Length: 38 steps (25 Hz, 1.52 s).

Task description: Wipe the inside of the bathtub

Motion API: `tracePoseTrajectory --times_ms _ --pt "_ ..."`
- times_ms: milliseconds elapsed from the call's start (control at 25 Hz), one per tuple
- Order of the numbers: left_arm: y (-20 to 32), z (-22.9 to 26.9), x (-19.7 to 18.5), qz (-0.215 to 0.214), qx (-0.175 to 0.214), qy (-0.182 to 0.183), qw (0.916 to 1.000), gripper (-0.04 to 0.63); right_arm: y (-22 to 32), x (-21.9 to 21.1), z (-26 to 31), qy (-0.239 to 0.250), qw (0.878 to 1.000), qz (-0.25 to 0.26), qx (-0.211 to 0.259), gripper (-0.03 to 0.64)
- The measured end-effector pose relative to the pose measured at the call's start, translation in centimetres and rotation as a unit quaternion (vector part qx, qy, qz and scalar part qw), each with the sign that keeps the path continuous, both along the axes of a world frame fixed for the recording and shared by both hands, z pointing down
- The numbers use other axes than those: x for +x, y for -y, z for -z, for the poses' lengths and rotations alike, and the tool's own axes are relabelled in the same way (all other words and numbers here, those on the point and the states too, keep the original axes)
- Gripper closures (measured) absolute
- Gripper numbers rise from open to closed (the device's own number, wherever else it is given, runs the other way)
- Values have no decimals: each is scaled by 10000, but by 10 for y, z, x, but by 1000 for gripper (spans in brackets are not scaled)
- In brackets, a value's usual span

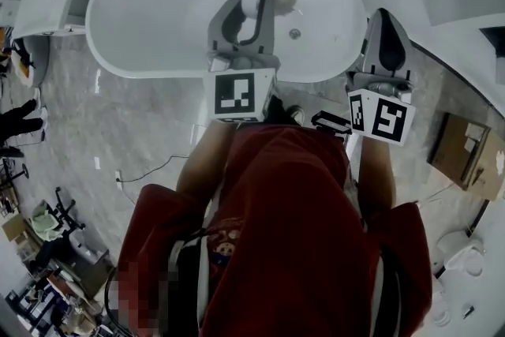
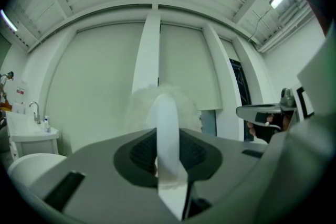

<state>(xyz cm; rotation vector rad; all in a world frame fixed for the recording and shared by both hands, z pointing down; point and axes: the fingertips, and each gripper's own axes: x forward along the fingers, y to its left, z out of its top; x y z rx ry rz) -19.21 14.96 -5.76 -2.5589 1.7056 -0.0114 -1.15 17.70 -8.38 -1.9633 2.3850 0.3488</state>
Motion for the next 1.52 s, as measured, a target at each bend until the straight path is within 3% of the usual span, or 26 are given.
tracePoseTrajectory --times_ms 360,960,1520 --pt "-61 16 35 79 76 -276 9996 502 -54 13 2 234 9995 226 29 606" --pt "-81 32 -9 -24 286 -337 9990 502 -75 -40 29 145 9994 100 300 606" --pt "-79 27 -19 5 363 -316 9988 502 -70 -54 26 -2 9995 125 290 606"
